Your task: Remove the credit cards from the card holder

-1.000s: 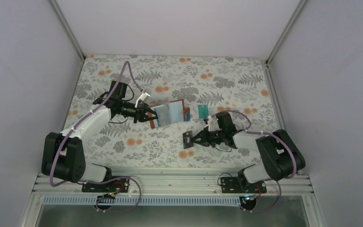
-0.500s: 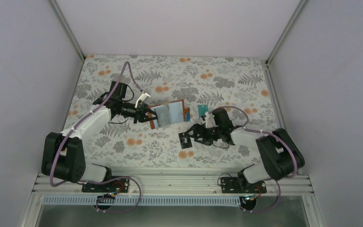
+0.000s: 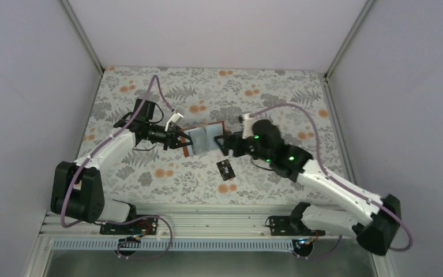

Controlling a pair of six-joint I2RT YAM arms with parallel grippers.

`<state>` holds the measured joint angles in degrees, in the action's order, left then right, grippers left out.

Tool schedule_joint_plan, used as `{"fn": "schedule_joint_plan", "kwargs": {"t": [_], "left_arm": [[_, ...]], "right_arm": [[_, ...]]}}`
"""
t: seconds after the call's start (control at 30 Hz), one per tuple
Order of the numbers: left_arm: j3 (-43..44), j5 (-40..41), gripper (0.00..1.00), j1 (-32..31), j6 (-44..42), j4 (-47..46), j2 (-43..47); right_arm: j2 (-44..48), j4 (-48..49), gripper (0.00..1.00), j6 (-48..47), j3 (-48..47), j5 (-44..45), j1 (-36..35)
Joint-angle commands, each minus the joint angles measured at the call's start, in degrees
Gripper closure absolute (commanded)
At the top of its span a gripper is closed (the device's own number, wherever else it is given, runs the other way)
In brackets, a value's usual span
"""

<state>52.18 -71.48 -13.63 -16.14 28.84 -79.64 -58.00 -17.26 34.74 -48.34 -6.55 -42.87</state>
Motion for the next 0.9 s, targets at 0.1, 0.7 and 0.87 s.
{"fn": "schedule_joint_plan", "kwargs": {"t": [0.1,0.7,0.87], "left_arm": [[-0.7,1.4,0.98,0.2,1.9,-2.7,-0.5],[-0.8,0.5,0.98,0.2,1.0,-1.9,-0.4],[-0.8,0.5,0.97,0.1,1.2,-2.1,-0.4]], "right_arm": [[-17.0,-2.8,0.02,-8.7,-12.2,22.4,-18.6],[-19.6,-11.8,0.03,-2.7,-12.0,37.8,-13.0],[-12.7,-13.7,0.02,-3.4,-7.2,33.9,-3.7]]}}
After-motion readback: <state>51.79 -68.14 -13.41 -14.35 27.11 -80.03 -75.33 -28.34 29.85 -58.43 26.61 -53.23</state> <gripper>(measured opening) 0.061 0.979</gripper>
